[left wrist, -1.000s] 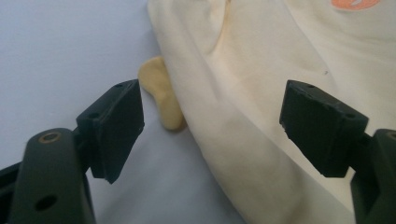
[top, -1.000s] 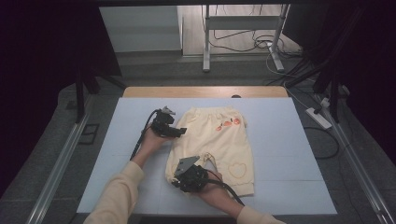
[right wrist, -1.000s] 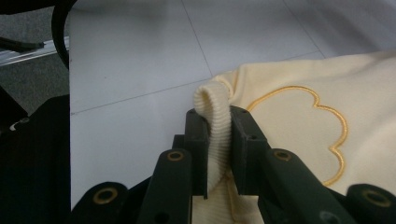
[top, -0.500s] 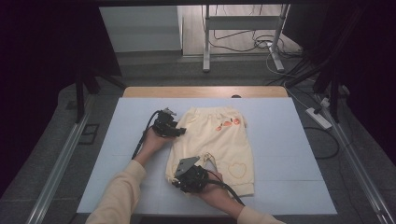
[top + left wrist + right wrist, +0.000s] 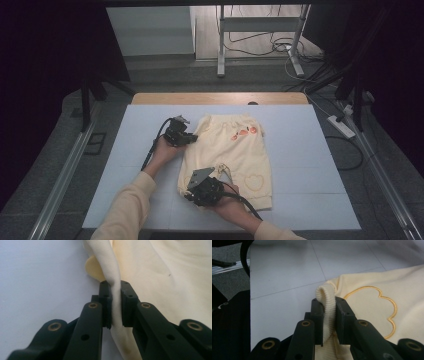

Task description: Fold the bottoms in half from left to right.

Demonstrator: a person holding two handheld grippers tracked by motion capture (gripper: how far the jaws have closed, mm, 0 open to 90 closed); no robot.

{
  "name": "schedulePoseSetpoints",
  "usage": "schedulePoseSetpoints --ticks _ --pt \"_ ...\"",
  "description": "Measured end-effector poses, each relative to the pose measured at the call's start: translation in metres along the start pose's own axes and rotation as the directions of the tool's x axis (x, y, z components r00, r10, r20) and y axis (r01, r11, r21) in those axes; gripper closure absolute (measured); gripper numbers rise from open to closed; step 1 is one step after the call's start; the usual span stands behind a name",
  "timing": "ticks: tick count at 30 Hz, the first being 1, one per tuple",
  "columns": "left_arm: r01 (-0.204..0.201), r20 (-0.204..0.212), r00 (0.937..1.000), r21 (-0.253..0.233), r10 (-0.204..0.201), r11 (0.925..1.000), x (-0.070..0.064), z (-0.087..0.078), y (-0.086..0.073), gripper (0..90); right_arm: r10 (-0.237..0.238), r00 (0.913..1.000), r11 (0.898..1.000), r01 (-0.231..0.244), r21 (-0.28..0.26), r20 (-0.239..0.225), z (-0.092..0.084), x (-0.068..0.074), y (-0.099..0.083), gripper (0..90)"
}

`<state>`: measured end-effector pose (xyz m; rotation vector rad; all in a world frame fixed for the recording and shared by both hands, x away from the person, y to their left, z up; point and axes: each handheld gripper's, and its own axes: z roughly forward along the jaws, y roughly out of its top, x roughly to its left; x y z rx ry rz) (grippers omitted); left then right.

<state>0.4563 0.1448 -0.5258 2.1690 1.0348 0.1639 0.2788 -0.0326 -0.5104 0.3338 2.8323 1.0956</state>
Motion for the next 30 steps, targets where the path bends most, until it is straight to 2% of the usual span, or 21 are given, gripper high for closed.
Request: schedulePoseSetpoints --ticks 10,23,30 --pt "0.039 0.048 0.9982 -0.042 -0.037 0.9984 0.003 -0.016 0.003 81.6 -0.005 1.0000 1.000 0.005 -0.022 -0.001 -0.005 0.001 0.002 78.1" --pt "0.071 0.064 0.9956 -0.051 -0.068 0.9962 0.009 -0.032 -0.002 81.6 -0.008 0.9996 0.998 0.007 -0.070 -0.028 -0.006 0.006 0.008 78.1" --pt "0.082 0.070 0.9945 -0.066 -0.078 0.9944 0.011 -0.042 -0.007 81.8 -0.028 0.9987 0.996 0.024 -0.087 -0.043 -0.007 0.009 0.013 78.1"
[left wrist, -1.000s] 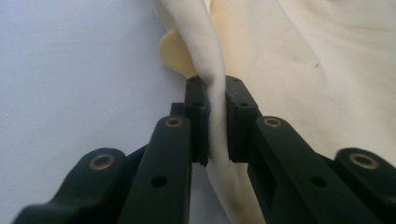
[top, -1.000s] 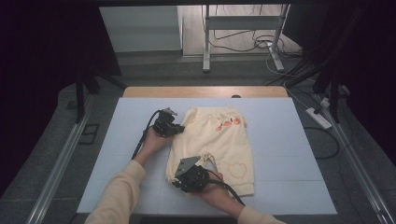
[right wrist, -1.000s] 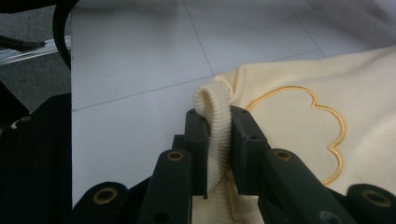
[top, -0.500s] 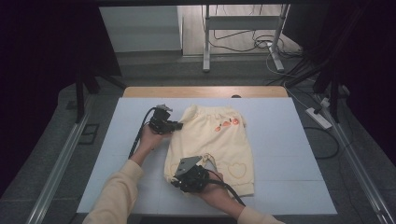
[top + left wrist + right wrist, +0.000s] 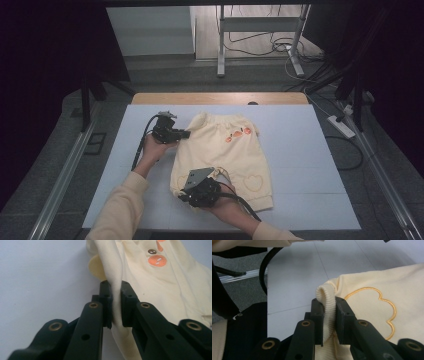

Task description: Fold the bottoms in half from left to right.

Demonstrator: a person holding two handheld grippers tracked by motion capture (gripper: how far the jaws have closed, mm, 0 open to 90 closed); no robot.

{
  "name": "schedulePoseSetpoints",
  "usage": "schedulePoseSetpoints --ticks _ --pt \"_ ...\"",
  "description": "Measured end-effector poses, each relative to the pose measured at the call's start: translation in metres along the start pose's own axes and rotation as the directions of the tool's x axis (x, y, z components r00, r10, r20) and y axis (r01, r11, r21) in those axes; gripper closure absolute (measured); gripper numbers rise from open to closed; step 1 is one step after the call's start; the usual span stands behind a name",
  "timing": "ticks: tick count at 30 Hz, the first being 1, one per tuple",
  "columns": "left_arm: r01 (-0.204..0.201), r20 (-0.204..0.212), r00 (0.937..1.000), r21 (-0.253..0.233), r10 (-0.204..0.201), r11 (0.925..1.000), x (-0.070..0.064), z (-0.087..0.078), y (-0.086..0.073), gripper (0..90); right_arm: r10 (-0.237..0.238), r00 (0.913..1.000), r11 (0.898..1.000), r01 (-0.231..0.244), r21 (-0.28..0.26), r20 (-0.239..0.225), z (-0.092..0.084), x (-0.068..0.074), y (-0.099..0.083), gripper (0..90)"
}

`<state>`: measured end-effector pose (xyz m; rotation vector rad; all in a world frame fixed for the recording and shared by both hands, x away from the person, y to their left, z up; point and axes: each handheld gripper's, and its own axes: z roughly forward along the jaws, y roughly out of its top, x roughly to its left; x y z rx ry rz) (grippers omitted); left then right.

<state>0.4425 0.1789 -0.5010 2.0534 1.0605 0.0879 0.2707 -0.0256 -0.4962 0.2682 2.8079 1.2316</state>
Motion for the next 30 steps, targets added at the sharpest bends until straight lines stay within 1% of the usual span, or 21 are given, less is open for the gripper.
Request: schedulePoseSetpoints --ticks 5,15,16,17,18,19,22,24,26,28,30 --pt "0.010 0.008 0.9999 -0.004 -0.010 0.9999 0.002 -0.002 -0.002 81.8 0.001 1.0000 1.000 -0.001 -0.001 -0.006 0.000 0.001 0.001 78.1" --pt "0.002 0.011 0.9999 -0.017 -0.001 0.9999 0.001 -0.007 -0.001 82.0 -0.003 1.0000 1.000 0.003 -0.003 -0.007 0.000 0.001 0.001 78.0" --pt "0.004 0.012 0.9999 -0.019 -0.004 0.9998 0.000 -0.007 -0.001 82.0 0.016 0.9998 1.000 -0.016 -0.009 -0.015 -0.001 0.001 0.002 78.1" --pt "0.004 0.013 0.9999 -0.020 -0.004 0.9998 0.001 -0.008 -0.001 82.0 0.016 0.9998 1.000 -0.016 -0.009 -0.015 -0.001 0.001 0.002 78.1" --pt "0.003 0.012 0.9999 -0.021 -0.003 0.9998 0.001 -0.009 -0.001 82.1 0.031 0.9993 0.999 -0.031 -0.013 -0.023 -0.001 0.001 0.003 78.1" --pt "0.005 0.011 0.9999 -0.025 -0.005 0.9997 0.001 -0.012 -0.001 82.1 0.029 0.9992 0.999 -0.029 -0.028 -0.027 -0.003 0.001 0.006 78.1" --pt "0.022 0.031 0.9993 -0.053 -0.021 0.9983 0.002 -0.020 0.000 82.1 0.021 0.9994 0.999 -0.022 -0.038 -0.028 -0.004 0.002 0.008 78.1" --pt "0.016 0.028 0.9995 -0.062 -0.014 0.9979 0.001 -0.025 0.001 82.1 0.010 0.9994 0.999 -0.011 -0.046 -0.032 -0.004 0.004 0.010 78.1" --pt "0.016 0.030 0.9994 -0.062 -0.014 0.9980 0.000 -0.027 0.001 82.1 0.006 0.9995 0.999 -0.008 -0.045 -0.031 -0.003 0.005 0.010 78.1" --pt "0.017 0.023 0.9996 -0.048 -0.016 0.9987 0.001 -0.026 0.000 82.1 0.005 0.9995 0.999 -0.006 -0.041 -0.032 -0.003 0.005 0.010 78.1" --pt "0.019 0.023 0.9996 -0.046 -0.018 0.9988 0.001 -0.025 -0.001 82.1 0.006 0.9994 0.999 -0.007 -0.040 -0.033 -0.002 0.006 0.010 78.1"
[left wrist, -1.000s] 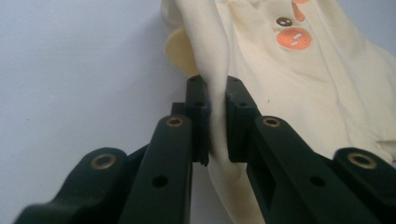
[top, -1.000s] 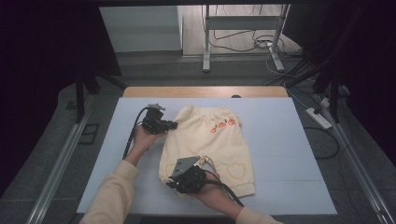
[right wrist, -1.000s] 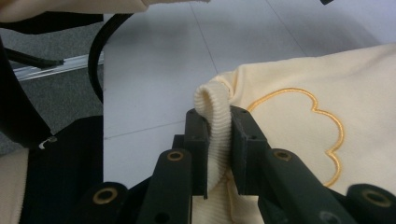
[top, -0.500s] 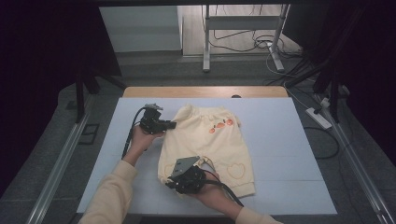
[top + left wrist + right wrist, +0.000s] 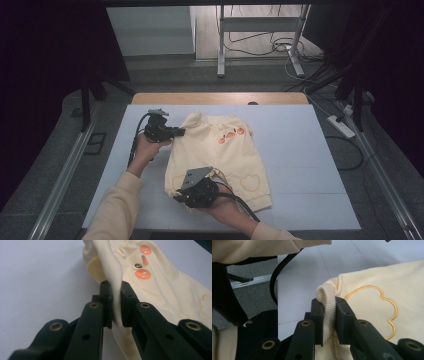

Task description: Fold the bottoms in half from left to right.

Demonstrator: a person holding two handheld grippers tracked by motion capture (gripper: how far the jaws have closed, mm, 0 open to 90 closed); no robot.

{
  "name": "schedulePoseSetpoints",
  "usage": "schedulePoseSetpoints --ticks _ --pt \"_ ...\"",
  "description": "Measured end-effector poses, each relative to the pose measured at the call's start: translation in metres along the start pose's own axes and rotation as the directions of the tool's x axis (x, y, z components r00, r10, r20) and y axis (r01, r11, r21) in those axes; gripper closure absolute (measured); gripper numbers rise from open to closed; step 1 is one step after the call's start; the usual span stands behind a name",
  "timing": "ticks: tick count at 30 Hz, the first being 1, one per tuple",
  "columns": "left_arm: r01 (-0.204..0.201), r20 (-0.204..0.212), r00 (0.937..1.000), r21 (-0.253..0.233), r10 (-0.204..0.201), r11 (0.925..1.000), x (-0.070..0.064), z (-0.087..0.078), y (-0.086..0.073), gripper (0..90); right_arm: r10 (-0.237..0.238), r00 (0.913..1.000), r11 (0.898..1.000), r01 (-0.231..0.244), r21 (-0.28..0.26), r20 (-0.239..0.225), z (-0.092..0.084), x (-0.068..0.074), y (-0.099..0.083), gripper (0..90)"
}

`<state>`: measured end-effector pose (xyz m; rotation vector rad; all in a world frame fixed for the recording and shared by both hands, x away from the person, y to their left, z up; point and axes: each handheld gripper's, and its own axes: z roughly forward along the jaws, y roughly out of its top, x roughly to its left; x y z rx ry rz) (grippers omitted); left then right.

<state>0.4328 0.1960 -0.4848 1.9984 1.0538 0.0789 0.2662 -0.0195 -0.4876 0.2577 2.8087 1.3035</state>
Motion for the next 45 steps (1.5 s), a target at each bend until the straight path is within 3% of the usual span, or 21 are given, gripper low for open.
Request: schedulePoseSetpoints --ticks 4,7,11,14,21,37,45 --pt "0.002 -0.001 1.0000 -0.012 -0.002 0.9999 0.001 -0.005 0.001 82.1 -0.005 1.0000 1.000 0.005 -0.008 -0.008 0.002 -0.001 0.003 78.1" --pt "0.010 -0.009 0.9999 -0.067 -0.011 0.9977 0.001 -0.025 0.005 82.0 -0.015 0.9997 0.999 0.015 -0.032 -0.018 0.003 -0.001 0.013 78.1" --pt "0.019 -0.015 0.9997 -0.091 -0.020 0.9957 0.003 -0.037 0.004 82.1 -0.032 0.9991 0.998 0.031 -0.063 -0.026 0.003 0.001 0.025 78.1" --pt "0.027 -0.017 0.9994 -0.079 -0.029 0.9965 0.005 -0.036 0.001 82.1 -0.047 0.9986 0.996 0.045 -0.075 -0.022 0.002 0.005 0.030 78.1" --pt "0.026 -0.022 0.9994 -0.054 -0.027 0.9982 0.006 -0.026 0.000 82.0 -0.027 0.9993 0.997 0.026 -0.066 -0.025 0.001 0.000 0.022 78.1" --pt "0.007 -0.025 0.9996 -0.056 -0.008 0.9984 -0.004 -0.014 0.005 81.8 0.000 1.0000 0.998 -0.001 -0.058 -0.010 -0.013 -0.005 0.009 78.1" --pt "0.006 -0.017 0.9998 -0.064 -0.007 0.9979 -0.007 -0.010 0.007 81.6 -0.009 0.9999 0.998 0.009 -0.059 0.005 -0.021 -0.004 0.007 78.2"
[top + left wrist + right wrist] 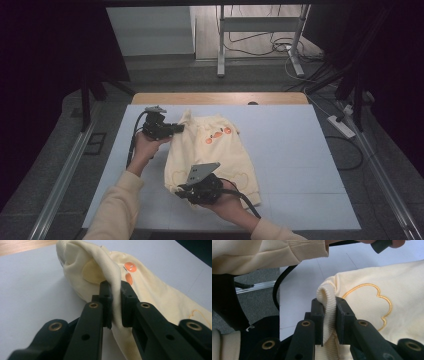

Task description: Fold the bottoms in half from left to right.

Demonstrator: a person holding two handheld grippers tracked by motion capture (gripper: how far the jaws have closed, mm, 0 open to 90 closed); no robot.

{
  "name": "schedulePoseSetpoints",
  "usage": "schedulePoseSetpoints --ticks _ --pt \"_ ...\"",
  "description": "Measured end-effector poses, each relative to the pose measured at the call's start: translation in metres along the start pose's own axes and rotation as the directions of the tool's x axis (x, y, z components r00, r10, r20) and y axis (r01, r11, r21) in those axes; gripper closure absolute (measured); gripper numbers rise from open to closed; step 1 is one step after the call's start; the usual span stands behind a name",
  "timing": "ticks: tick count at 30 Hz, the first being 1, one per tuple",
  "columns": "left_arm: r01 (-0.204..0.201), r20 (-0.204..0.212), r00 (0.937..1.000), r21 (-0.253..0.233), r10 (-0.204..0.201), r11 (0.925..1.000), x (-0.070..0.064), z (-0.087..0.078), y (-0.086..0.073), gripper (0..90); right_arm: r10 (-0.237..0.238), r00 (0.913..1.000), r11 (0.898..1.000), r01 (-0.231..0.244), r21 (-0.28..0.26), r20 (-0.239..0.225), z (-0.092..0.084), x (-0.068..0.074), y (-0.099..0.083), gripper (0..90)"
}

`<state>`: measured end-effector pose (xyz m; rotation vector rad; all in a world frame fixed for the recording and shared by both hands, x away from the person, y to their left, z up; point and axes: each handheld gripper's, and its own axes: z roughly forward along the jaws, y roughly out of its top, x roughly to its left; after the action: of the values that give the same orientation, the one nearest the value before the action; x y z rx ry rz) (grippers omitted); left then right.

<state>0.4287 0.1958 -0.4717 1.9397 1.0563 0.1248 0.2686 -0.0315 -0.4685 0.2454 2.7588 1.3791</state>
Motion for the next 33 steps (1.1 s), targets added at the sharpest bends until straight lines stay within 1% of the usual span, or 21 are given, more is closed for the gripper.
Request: schedulePoseSetpoints --ticks 4,9,16,19,21,24,28,33 --pt "-0.001 0.004 1.0000 -0.001 0.001 1.0000 -0.002 0.003 0.001 81.6 0.004 1.0000 1.000 -0.004 0.005 0.001 -0.001 0.000 -0.002 78.2" --pt "-0.006 0.000 1.0000 0.000 0.006 1.0000 -0.004 0.005 0.001 81.6 0.009 1.0000 1.000 -0.009 0.011 0.004 -0.003 -0.001 -0.004 78.2" --pt "-0.003 0.009 0.9999 -0.003 0.003 1.0000 -0.006 0.008 0.002 81.6 0.013 0.9996 1.000 -0.013 0.014 0.024 -0.013 -0.001 -0.007 78.2" --pt "-0.004 0.010 0.9999 -0.007 0.004 1.0000 -0.008 0.009 0.003 81.6 0.016 0.9994 1.000 -0.017 0.010 0.031 -0.020 -0.003 -0.010 78.2" --pt "-0.002 0.012 0.9999 -0.010 0.002 0.9999 -0.009 0.010 0.004 81.6 0.018 0.9993 1.000 -0.018 0.010 0.033 -0.022 -0.004 -0.011 78.2" --pt "0.000 0.019 0.9998 -0.008 0.001 1.0000 -0.010 0.013 0.004 81.6 0.031 0.9987 0.999 -0.032 0.011 0.040 -0.027 -0.005 -0.016 78.2" --pt "-0.004 0.016 0.9999 -0.006 0.004 1.0000 -0.013 0.016 0.005 81.6 0.043 0.9978 0.999 -0.044 0.015 0.051 -0.033 -0.007 -0.022 78.3" --pt "-0.007 0.020 0.9998 -0.003 0.007 1.0000 -0.016 0.019 0.008 81.6 0.066 0.9957 0.998 -0.067 0.007 0.064 -0.042 -0.010 -0.028 78.3"
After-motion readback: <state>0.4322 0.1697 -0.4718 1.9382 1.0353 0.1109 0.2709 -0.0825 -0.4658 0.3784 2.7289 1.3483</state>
